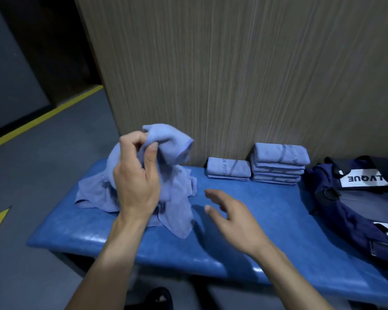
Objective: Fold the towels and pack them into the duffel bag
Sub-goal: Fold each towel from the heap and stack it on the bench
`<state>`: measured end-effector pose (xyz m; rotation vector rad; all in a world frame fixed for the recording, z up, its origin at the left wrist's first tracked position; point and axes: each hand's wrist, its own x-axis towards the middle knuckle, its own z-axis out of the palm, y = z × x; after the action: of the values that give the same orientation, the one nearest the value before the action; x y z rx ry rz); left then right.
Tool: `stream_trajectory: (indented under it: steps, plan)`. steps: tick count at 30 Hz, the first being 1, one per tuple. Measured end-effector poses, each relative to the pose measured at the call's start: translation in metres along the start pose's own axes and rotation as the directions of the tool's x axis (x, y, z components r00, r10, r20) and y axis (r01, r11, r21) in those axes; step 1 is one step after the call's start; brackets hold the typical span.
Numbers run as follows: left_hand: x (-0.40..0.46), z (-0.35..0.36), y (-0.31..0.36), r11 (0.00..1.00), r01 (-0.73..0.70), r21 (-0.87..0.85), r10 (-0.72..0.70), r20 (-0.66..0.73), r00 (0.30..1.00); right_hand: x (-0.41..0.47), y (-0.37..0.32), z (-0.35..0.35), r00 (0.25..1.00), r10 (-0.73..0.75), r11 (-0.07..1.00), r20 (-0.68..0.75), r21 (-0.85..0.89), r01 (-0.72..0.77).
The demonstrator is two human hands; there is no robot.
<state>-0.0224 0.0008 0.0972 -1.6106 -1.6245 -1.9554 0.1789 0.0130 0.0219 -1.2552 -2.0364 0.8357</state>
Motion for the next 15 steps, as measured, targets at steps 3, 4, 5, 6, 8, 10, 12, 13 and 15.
stream_trajectory:
  steps: [3, 4, 5, 6, 8, 10, 12, 13, 15]
  plan:
    - [-0.006, 0.008, 0.025, 0.980, -0.016, -0.199, 0.034, 0.087, 0.996, -0.001, -0.017, 0.004, 0.999, 0.040, 0.903, -0.025, 0.428, -0.026]
    - [-0.005, 0.009, 0.033, 0.952, 0.010, -0.305, 0.027, 0.117, 0.993, -0.001, -0.021, 0.004, 0.998, 0.043, 0.861, -0.036, 0.509, -0.019]
    - [-0.004, 0.010, 0.041, 0.903, 0.068, -0.425, -0.005, 0.147, 0.989, 0.001, -0.023, 0.003, 0.997, 0.043, 0.835, -0.067, 0.550, 0.001]
    - [-0.002, 0.012, 0.047, 0.828, 0.155, -0.539, -0.059, 0.191, 0.980, 0.002, -0.024, 0.001, 0.992, 0.044, 0.820, -0.117, 0.572, 0.031]
    - [-0.001, 0.017, 0.052, 0.637, 0.336, -0.694, -0.196, 0.276, 0.941, 0.005, -0.021, -0.007, 0.965, 0.101, 0.772, -0.244, 0.630, 0.078]
    - [0.003, 0.020, 0.050, 0.501, 0.524, -0.689, -0.335, 0.404, 0.851, 0.006, -0.014, -0.019, 0.931, 0.213, 0.712, -0.296, 0.700, 0.060]
    - [0.005, 0.020, 0.050, 0.449, 0.690, -0.568, -0.423, 0.545, 0.724, 0.004, -0.005, -0.029, 0.931, 0.277, 0.687, -0.240, 0.726, -0.017]
    - [0.003, 0.019, 0.052, 0.475, 0.748, -0.464, -0.428, 0.621, 0.656, 0.002, -0.001, -0.034, 0.939, 0.285, 0.665, -0.190, 0.745, -0.051]
    - [-0.007, 0.016, 0.053, 0.518, 0.804, -0.292, -0.515, 0.643, 0.566, 0.000, 0.004, -0.040, 0.955, 0.281, 0.594, -0.097, 0.799, -0.093]
